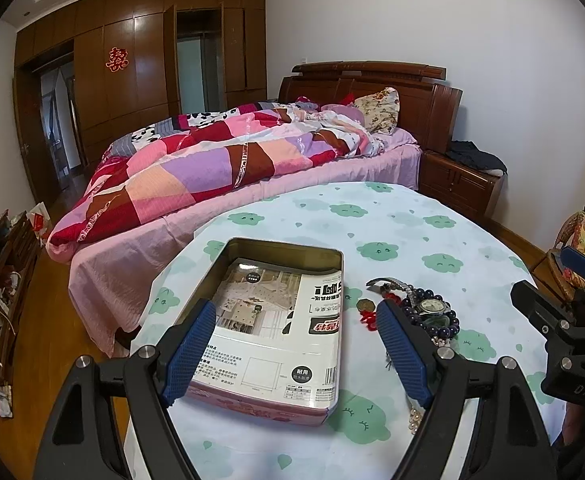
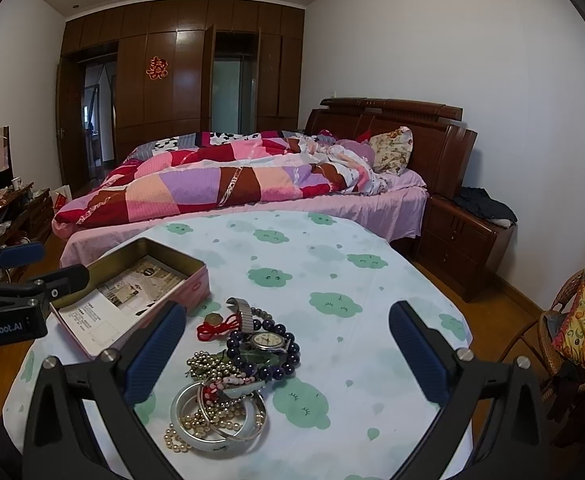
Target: Organize jewelry
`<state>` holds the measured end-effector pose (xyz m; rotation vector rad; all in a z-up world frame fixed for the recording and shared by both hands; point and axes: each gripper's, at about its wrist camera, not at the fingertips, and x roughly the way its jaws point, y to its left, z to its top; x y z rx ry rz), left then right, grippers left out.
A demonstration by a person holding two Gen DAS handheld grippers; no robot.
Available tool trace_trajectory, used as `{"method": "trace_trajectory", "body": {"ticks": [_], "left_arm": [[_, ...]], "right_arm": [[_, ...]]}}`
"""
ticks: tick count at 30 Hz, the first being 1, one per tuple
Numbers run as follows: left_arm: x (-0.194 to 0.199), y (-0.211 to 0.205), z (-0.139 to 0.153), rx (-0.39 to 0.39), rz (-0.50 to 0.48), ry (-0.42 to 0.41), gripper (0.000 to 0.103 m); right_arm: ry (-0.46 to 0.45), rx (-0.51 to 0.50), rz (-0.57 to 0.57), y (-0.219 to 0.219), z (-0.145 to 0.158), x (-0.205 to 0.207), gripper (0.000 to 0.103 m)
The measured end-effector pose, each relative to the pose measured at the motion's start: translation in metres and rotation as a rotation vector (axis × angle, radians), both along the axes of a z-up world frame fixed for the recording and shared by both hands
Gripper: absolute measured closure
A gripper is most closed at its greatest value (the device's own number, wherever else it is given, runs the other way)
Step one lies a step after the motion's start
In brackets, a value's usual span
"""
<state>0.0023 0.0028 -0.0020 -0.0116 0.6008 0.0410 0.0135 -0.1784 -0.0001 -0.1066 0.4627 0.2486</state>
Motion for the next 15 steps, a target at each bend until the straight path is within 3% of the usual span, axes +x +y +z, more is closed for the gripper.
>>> {"method": "trace_trajectory", "body": {"ticks": [15], "left_arm": [[-0.0002,0.0001,0.0002,0.001,0.001,0.000,0.021]], "right_arm": [[0.002,-0.001,0.001,0.0005,0.0003,-0.0005,0.000]]}}
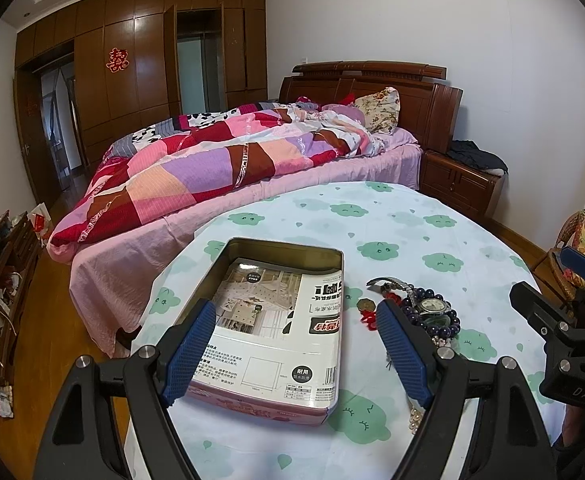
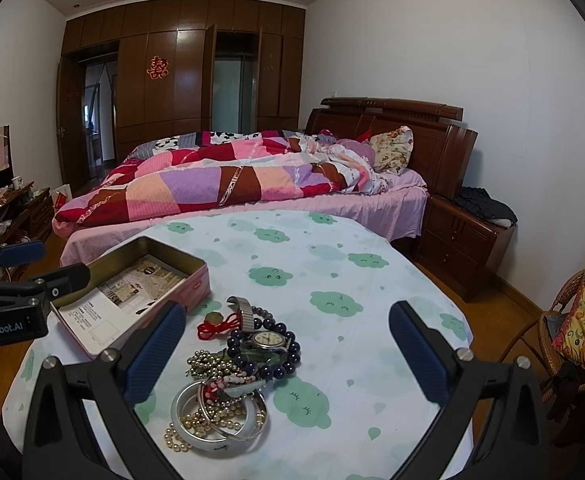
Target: Organize jewelry
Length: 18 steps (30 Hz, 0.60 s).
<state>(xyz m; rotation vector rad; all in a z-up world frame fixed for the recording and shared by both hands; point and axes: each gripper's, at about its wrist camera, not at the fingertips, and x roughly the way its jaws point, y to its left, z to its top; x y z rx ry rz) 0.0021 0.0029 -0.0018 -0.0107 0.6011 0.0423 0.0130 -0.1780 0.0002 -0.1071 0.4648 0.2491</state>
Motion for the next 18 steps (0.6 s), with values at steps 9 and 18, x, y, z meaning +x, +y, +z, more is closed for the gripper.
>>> {"method": "trace_trajectory", "body": {"ticks": [9,18], "left_arm": [[-0.0004,0.0013,-0.0001,-0.002,0.000,0.000,0.021],[-0.0004,0.0010,0.0000,0.000,-0.001,0.001,0.021]], "right_arm": [[0.000,0.000,0.000,0.0007,-0.0002,0.0001,0.000],[0.002,-0.001,0.000,0.0007,-0.0005,0.0002,0.000]]}}
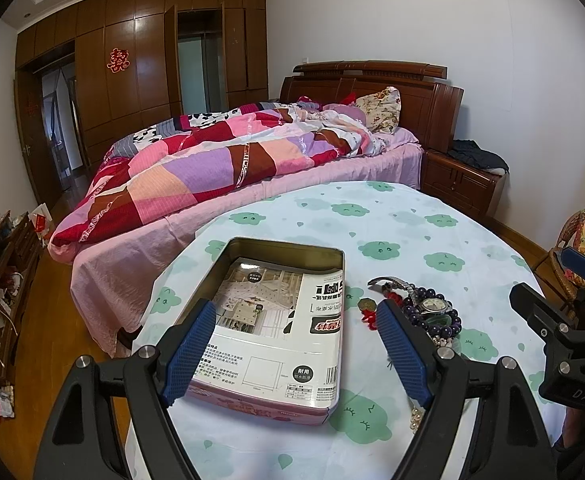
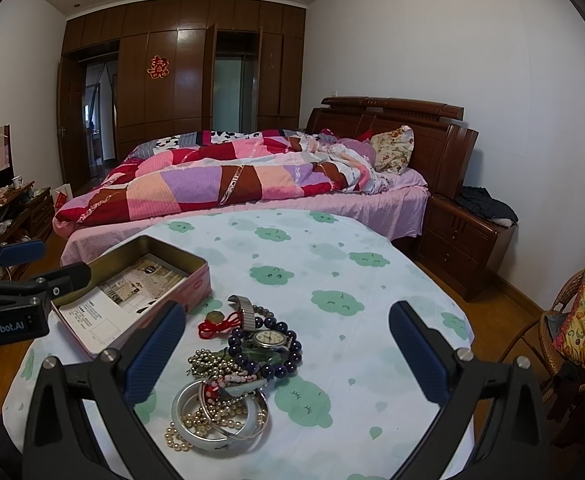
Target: Organize jewelry
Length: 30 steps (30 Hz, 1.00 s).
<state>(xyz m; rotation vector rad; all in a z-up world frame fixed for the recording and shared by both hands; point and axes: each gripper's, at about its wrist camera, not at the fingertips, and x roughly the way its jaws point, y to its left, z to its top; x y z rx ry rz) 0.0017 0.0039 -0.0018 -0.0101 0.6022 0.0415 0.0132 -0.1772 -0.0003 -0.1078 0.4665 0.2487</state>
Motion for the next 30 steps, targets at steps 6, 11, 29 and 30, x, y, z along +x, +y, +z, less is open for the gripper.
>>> {"method": "trace_trajectory", "body": {"ticks": [6,11,29,30], "left_arm": [[0.000,0.000,0.000,0.001,-0.001,0.000,0.021],[0.000,-0.001,0.000,0.001,-0.001,0.001,0.021],[0.004,0.007,-0.018,-0.006,0.001,0.033,0.021],[0.006,0.008,-0.022,-0.014,-0.002,0.043,0.021]], "right_arm": [[0.002,0.001,0.000,0.000,-0.001,0.000,0.000],[0.002,-0.001,0.000,0.000,-0.001,0.000,0.000],[0.044,0.013,-0.001,-0.008,-0.012,0.005,0.000],[0.059,0.015,-0.004,-0.012,-0.016,0.007,0.000]]}}
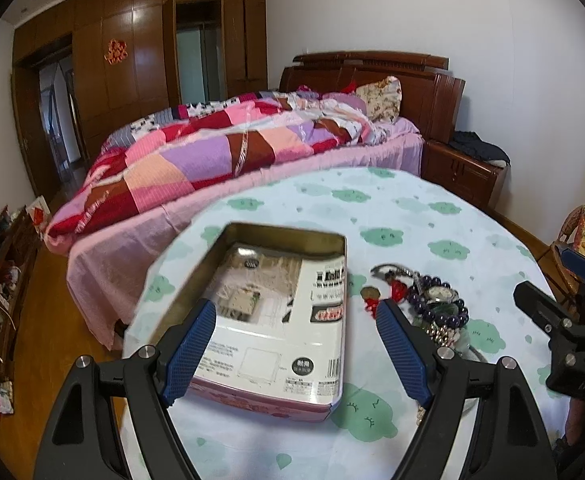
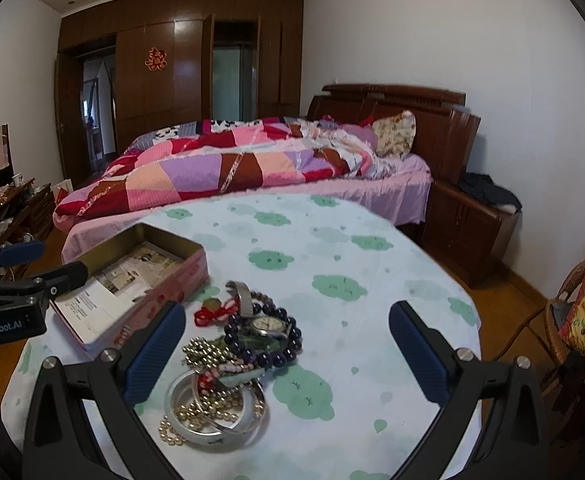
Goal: Organize jewelry
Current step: 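Reach into the jewelry pile and grasp the silver wristwatch with the left gripper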
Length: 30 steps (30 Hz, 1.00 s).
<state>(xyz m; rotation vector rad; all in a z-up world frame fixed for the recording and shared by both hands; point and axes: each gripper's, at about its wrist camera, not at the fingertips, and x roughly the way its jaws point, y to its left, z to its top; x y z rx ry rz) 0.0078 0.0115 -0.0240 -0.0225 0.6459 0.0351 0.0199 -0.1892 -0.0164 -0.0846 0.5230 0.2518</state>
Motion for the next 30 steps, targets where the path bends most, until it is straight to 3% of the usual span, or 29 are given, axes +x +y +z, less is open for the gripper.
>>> {"method": "trace_trajectory", "body": {"ticks": [1,4,9,14,17,22,30], "left_arm": [[0.002,0.000,-0.004,-0.006,-0.002,0.009,0.021],[0.006,-0.004,-0.012,-0.022,-0.016,0.034,0.021],[0.008,-0.010,-0.024,-0.036,-0.035,0.050,0.021],[0.012,-0.012,-0.030,-0.059,-0.035,0.061,0.021],[0.014,-0.014,-0.031,-0.063,-0.041,0.061,0.021],[0.014,-0.014,-0.030,-0.057,-0.036,0.061,0.021],[0.012,-0.013,-0.030,-0.072,-0.048,0.063,0.021]], "right_arm": [[0.005,-0.001,-0.001,0.007,-0.020,0.003,0.000],[0.044,-0.008,-0.018,-0.005,-0.031,0.007,0.001],[0.146,0.015,0.004,-0.016,-0.048,0.015,0.029],[0.193,0.037,0.048,-0.014,-0.045,0.020,0.038],[0.235,0.049,0.062,-0.016,-0.049,0.027,0.052],[0.275,0.094,0.128,-0.014,-0.048,0.020,0.051],[0.274,-0.002,0.273,0.025,-0.050,-0.006,0.051]]}}
